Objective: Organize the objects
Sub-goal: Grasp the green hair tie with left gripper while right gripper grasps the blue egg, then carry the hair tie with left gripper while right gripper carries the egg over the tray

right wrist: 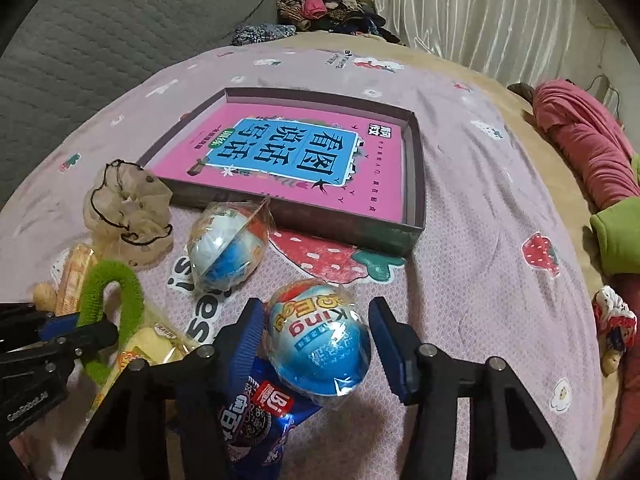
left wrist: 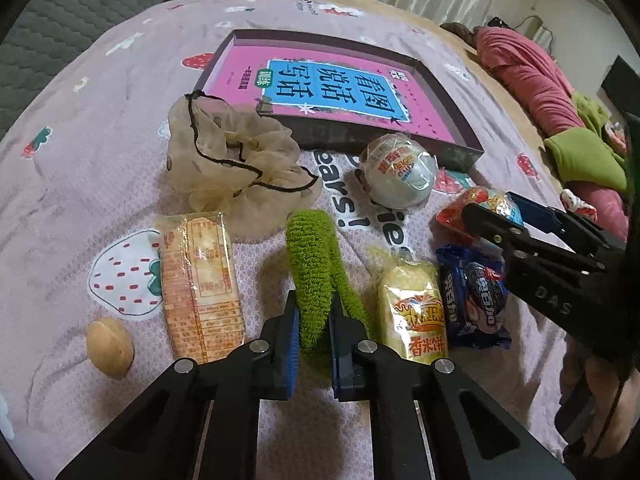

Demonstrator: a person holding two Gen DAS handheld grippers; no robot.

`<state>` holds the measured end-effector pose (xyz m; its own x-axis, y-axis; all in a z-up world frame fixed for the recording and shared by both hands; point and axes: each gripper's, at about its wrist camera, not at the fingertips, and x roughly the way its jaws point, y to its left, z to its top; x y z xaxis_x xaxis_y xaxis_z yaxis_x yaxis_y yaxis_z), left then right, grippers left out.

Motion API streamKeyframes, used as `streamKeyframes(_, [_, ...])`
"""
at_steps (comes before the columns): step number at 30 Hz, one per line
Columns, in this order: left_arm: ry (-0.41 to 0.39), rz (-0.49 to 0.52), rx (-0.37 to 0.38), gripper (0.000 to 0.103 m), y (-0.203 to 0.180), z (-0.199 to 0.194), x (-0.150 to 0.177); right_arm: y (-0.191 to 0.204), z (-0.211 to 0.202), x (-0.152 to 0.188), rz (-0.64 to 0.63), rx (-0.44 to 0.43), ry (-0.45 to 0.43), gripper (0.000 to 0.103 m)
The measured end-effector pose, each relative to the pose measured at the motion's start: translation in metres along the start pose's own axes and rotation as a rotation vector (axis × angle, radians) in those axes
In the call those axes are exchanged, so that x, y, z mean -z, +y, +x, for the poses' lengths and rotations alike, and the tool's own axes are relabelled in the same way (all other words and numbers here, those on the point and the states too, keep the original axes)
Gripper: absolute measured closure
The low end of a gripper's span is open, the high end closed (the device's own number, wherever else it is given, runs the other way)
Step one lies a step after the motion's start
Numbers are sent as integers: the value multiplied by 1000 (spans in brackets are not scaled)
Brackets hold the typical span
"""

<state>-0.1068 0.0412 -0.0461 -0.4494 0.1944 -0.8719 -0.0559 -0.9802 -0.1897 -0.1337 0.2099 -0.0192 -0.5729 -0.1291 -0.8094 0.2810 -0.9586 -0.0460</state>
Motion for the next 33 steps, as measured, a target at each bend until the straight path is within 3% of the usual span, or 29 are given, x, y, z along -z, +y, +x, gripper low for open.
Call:
streamKeyframes(4, [-9,0,7,91,1,-2,-1,-2,-9,-1,8,-20,-16,52])
streamKeyframes(5, [-12,1,7,91,1,-3,-2,-3,-11,-1,10,-27,-20,58])
streamKeyframes(15, [-33,-12,30,91,0,-10,-4,-5,-5,3,16,-37,13,58])
streamKeyframes(33, [-72,-21,49,91,2,-25,-11,-15,-34,-3,59,-96,-69,59])
